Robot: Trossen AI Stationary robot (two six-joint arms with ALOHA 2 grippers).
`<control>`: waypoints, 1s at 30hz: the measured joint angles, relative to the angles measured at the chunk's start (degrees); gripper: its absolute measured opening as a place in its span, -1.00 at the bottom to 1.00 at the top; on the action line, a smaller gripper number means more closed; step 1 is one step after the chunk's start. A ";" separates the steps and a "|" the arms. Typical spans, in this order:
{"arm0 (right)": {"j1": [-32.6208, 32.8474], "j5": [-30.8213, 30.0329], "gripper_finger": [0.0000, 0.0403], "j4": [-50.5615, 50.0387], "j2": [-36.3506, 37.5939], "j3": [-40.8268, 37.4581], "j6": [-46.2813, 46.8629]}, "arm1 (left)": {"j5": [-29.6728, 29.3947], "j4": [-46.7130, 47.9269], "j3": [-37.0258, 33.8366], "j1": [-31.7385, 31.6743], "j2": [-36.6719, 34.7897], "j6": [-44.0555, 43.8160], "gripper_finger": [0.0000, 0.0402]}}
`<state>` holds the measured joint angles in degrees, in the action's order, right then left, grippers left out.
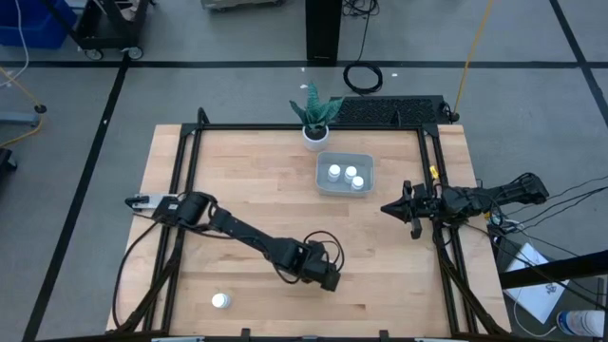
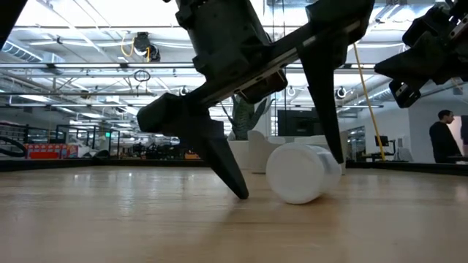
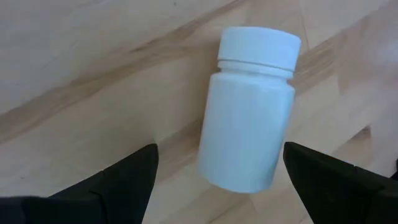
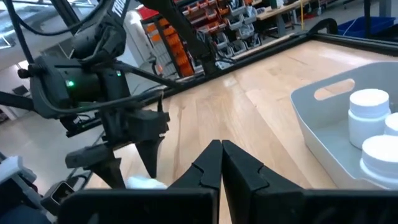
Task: Pick and place pill bottles into a basket
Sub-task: Put the white pill bottle into the gray bin
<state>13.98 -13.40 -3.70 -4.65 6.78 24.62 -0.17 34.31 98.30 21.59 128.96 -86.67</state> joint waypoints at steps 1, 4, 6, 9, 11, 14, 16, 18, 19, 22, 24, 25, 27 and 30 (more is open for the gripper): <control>-0.02 -0.01 -0.98 0.16 -0.16 0.01 0.00 | 0.01 0.26 -0.02 0.00 0.02 0.00 0.77; 0.00 -0.01 -0.98 0.28 -0.27 0.01 0.00 | 0.17 1.46 -0.04 -0.24 0.05 2.04 0.77; -0.01 0.00 -0.98 0.41 -0.39 0.01 0.00 | 0.69 1.62 -0.08 -0.67 -0.08 4.46 0.77; -0.01 -0.01 -0.98 0.44 -0.39 0.01 -0.01 | 1.14 1.83 -0.15 -1.42 -0.19 6.22 0.77; -0.02 -0.01 -0.98 0.43 -0.39 0.01 0.00 | 1.09 1.93 -0.15 -1.87 -0.19 6.82 0.77; 0.00 -0.01 -0.98 0.42 -0.39 0.01 0.00 | 0.45 2.22 -0.17 -2.44 -0.04 8.50 0.77; 0.00 -0.01 -0.98 0.44 -0.39 0.01 -0.01 | -0.12 2.62 -0.17 -2.68 -0.02 9.69 0.76; 0.00 -0.01 -0.98 0.43 -0.39 0.01 -0.01 | -0.68 3.55 -0.17 -2.76 -0.02 10.63 0.70; -0.02 -0.01 -0.98 0.43 -0.39 0.01 0.00 | -0.95 4.04 -0.17 -2.76 0.03 11.16 0.64; 0.00 -0.01 -0.98 0.43 -0.39 0.01 0.00 | -1.65 5.52 -0.19 -2.78 0.07 12.37 0.39; 0.00 -0.01 -0.98 0.43 -0.39 0.01 -0.01 | -2.38 5.67 -0.23 -2.85 0.09 12.94 0.19; 0.00 -0.01 -0.98 0.43 -0.39 0.01 -0.01 | -2.66 5.58 -0.25 -2.87 0.11 13.53 0.10; -0.01 -0.01 -0.98 0.42 -0.39 0.01 0.00 | -2.92 5.36 -0.29 -3.13 0.17 14.98 -0.07; -0.02 -0.01 -0.98 0.43 -0.39 0.01 -0.02 | -2.38 5.42 -0.33 -3.79 0.20 17.41 -0.26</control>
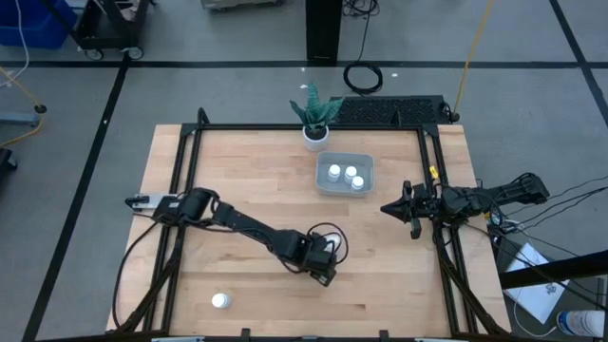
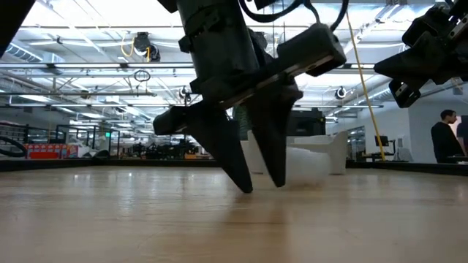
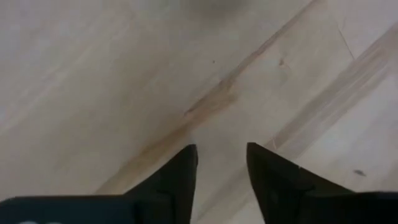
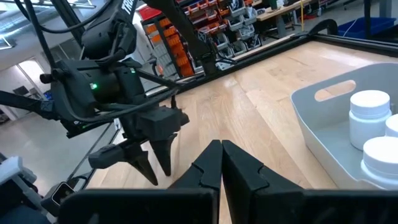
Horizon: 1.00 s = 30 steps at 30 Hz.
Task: Pick and place pill bottles into a basket
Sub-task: Put the white pill bottle into the gray bin
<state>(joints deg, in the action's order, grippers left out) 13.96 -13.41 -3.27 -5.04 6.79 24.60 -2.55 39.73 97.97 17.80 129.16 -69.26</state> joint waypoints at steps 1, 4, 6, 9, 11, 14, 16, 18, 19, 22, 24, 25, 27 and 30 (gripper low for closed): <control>0.02 0.02 -0.98 -0.02 0.00 0.00 0.02 | 0.09 0.04 0.00 -0.18 0.00 0.87 -0.30; 0.02 0.00 -0.98 0.00 0.00 0.00 0.00 | 1.88 0.35 -0.07 -0.53 -0.26 2.96 -0.38; 0.02 0.00 -0.98 0.01 0.00 0.00 0.01 | 3.04 0.79 -0.07 -0.57 -0.38 4.73 -0.38; 0.00 0.00 -0.98 0.00 0.00 0.00 0.02 | 3.66 1.94 -0.15 -0.52 -0.95 4.64 -0.34; 0.00 0.00 -0.98 0.00 0.00 0.00 0.02 | 2.66 2.46 -0.20 -0.48 -1.42 4.74 -0.31; 0.02 0.00 -0.98 -0.02 0.00 0.00 0.00 | 0.46 3.56 -0.25 -0.81 -2.52 4.28 -0.28; 0.02 0.00 -0.98 0.01 0.00 0.00 0.02 | -0.13 3.62 -0.22 -1.54 -3.07 4.80 -0.28; 0.02 0.00 -0.98 0.00 -0.01 0.00 0.00 | -0.01 3.33 -0.22 -2.45 -3.13 5.70 -0.28; 0.02 0.00 -0.98 0.01 -0.01 0.00 0.01 | 0.63 2.92 -0.22 -2.88 -3.13 6.27 -0.28; 0.02 0.00 -0.98 0.00 0.00 0.00 0.00 | 4.02 0.74 -0.22 -3.87 -3.58 7.68 -0.26; 0.00 0.02 -0.98 0.02 -0.02 0.00 0.00 | 5.39 -2.36 -0.15 -3.78 -4.15 8.10 -0.21; 0.02 0.01 -0.98 0.00 -0.02 0.00 0.01 | 5.85 -3.52 -0.14 -3.67 -4.50 7.82 -0.16; 0.00 0.00 -0.98 0.02 -0.02 0.00 0.01 | 5.63 -5.32 -0.11 -3.46 -4.74 5.77 -0.03; 0.02 0.00 -0.98 0.02 -0.02 0.00 0.00 | 6.67 -6.26 -0.09 -3.43 -4.72 4.21 0.25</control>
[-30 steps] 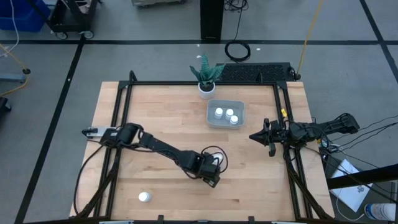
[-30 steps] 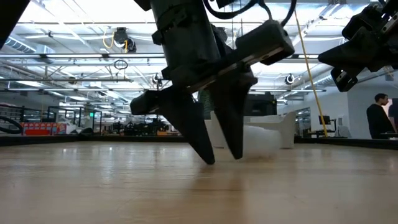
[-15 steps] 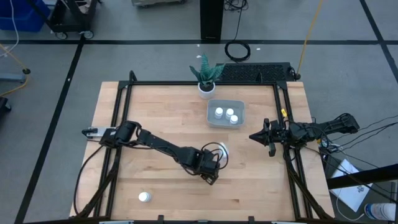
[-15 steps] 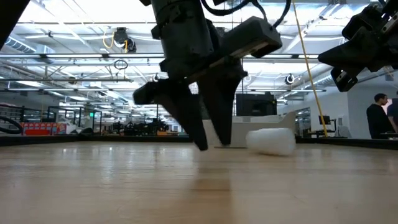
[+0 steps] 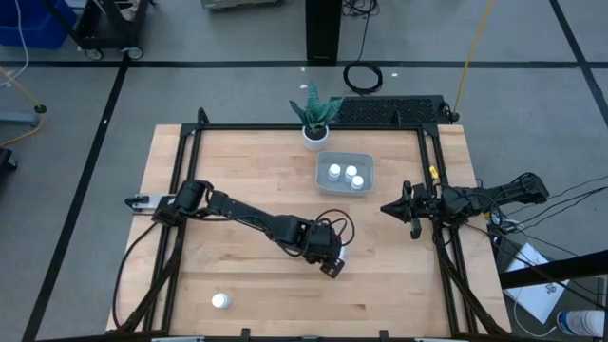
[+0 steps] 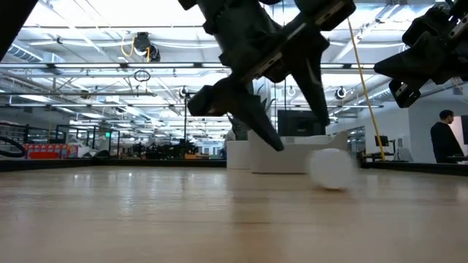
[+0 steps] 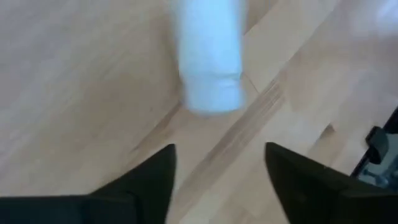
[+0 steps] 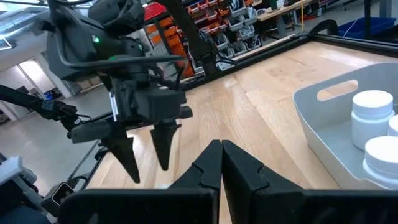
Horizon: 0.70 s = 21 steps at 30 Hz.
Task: Pick and place pill bottles into a basket
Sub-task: Put the white pill bottle into the gray bin
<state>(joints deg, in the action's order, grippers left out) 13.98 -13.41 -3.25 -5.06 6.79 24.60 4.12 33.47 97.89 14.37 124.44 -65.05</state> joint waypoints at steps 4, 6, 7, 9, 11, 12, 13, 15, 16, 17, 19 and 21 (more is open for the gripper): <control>0.00 0.00 -0.98 0.02 -0.02 0.00 0.02 | 2.12 -0.70 0.00 0.53 0.00 -2.87 0.65; -0.01 0.01 -0.98 -0.02 -0.02 0.00 0.01 | 2.26 -2.93 0.00 0.74 0.00 -6.01 0.82; 0.00 0.01 -0.98 -0.01 -0.02 0.00 0.02 | 2.17 -4.19 0.01 0.80 0.00 -7.74 0.89; 0.00 0.02 -0.98 0.02 -0.02 0.00 0.01 | 0.72 -4.89 0.07 0.59 0.00 -9.98 0.96; 0.00 0.00 -0.98 0.00 -0.02 0.00 0.02 | -1.80 -4.85 0.07 0.14 0.07 -10.30 0.97; 0.00 0.00 -0.98 0.02 -0.02 0.00 0.01 | -2.68 -4.85 0.07 -0.08 0.11 -9.99 0.95; 0.00 0.01 -0.98 0.01 -0.02 0.00 0.01 | -3.47 -4.87 0.07 -0.37 0.11 -9.68 0.94; -0.02 0.00 -0.98 0.00 -0.02 0.00 0.02 | -4.84 -5.00 0.07 -0.90 0.11 -8.94 0.90; 0.00 0.00 -0.98 0.02 -0.02 0.00 0.02 | -5.12 -4.90 0.07 -1.27 0.11 -8.26 0.88; 0.00 0.01 -0.98 0.01 -0.02 0.00 0.02 | -5.25 -4.86 0.07 -1.62 0.50 -8.04 0.87; -0.01 0.01 -0.98 0.00 -0.02 0.00 0.00 | -4.72 -4.61 0.08 -2.47 0.95 -8.15 0.85; -0.02 0.00 -0.98 0.00 -0.02 0.00 0.02 | -4.21 -4.51 0.04 -3.08 1.07 -8.18 0.85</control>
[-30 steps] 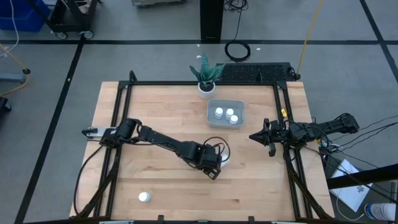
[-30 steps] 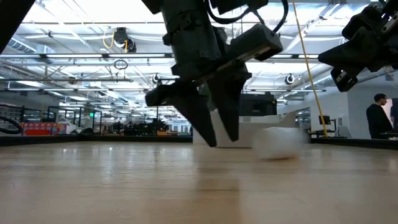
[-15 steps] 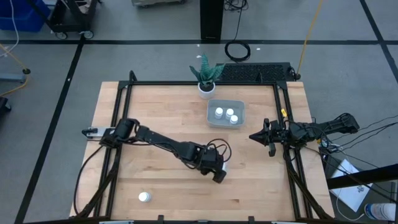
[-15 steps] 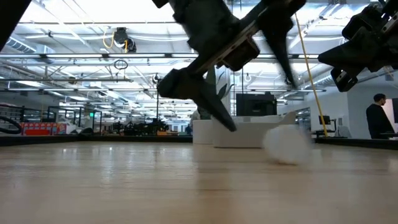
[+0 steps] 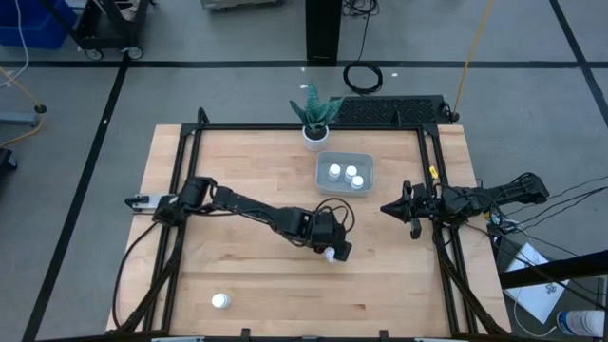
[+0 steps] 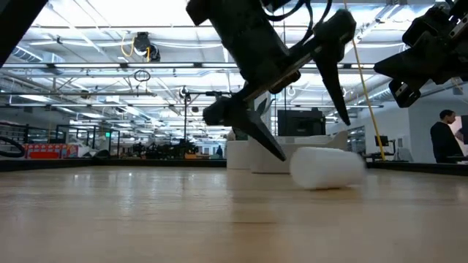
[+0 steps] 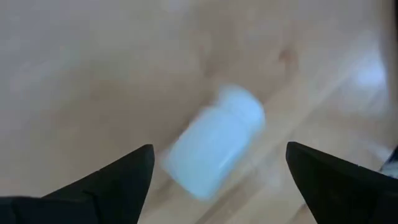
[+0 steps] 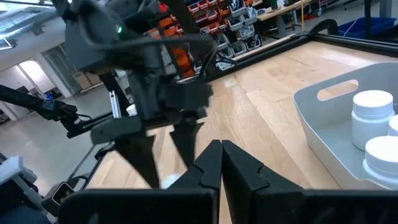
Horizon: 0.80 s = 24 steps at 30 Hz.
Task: Pick and place pill bottles into a basket
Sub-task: Put the white pill bottle into the gray bin
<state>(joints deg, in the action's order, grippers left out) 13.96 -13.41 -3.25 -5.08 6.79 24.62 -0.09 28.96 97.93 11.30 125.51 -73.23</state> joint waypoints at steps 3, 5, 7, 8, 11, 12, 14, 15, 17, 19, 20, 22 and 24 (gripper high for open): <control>0.00 0.00 -0.98 0.00 0.00 0.00 -0.01 | -0.87 -0.20 0.02 -0.29 -0.07 0.77 0.85; 0.00 0.00 -0.98 -0.02 0.00 0.00 -0.01 | -0.87 0.02 0.02 -0.23 -0.07 1.54 0.85; 0.01 0.00 -0.98 0.01 0.00 0.00 -0.01 | -0.69 0.01 0.02 -0.09 -0.07 2.79 0.85; 0.02 0.00 -0.98 0.01 0.00 0.00 0.00 | -0.45 -0.02 0.02 0.08 -0.07 3.61 0.85; 0.02 0.00 -0.98 0.02 0.02 0.00 -0.02 | 0.29 0.18 0.11 0.31 1.04 4.56 0.85; 0.02 0.00 -0.98 -0.02 0.00 0.00 0.00 | 0.90 1.31 0.06 0.32 1.37 4.50 0.85; 0.02 0.02 -0.98 -0.02 0.02 0.00 0.00 | 1.91 1.86 0.02 0.34 2.40 4.50 0.85; 0.00 0.00 -0.98 0.01 0.01 0.00 -0.01 | 2.68 2.34 0.02 0.34 2.63 4.08 0.85; 0.01 0.01 -0.98 0.05 -0.16 0.02 0.00 | 3.79 3.60 0.02 0.34 2.95 3.89 0.85; 0.01 0.01 -0.98 -0.06 -0.19 0.02 0.00 | 4.10 2.93 0.10 0.38 3.23 3.09 0.85; 0.00 0.00 -0.98 0.04 -0.32 0.02 -0.01 | 4.21 2.54 0.11 0.34 3.23 3.03 0.85; 0.00 0.02 -0.98 -0.03 -0.42 0.05 -0.02 | 4.28 1.13 0.06 0.34 3.26 2.97 0.85; 0.00 0.02 -0.98 0.04 -0.67 0.04 -0.02 | 4.14 -1.44 0.04 0.34 3.34 3.52 0.85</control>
<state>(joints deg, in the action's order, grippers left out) 13.96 -13.39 -3.20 -5.75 6.83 24.60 4.06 27.52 97.97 11.64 128.86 -69.70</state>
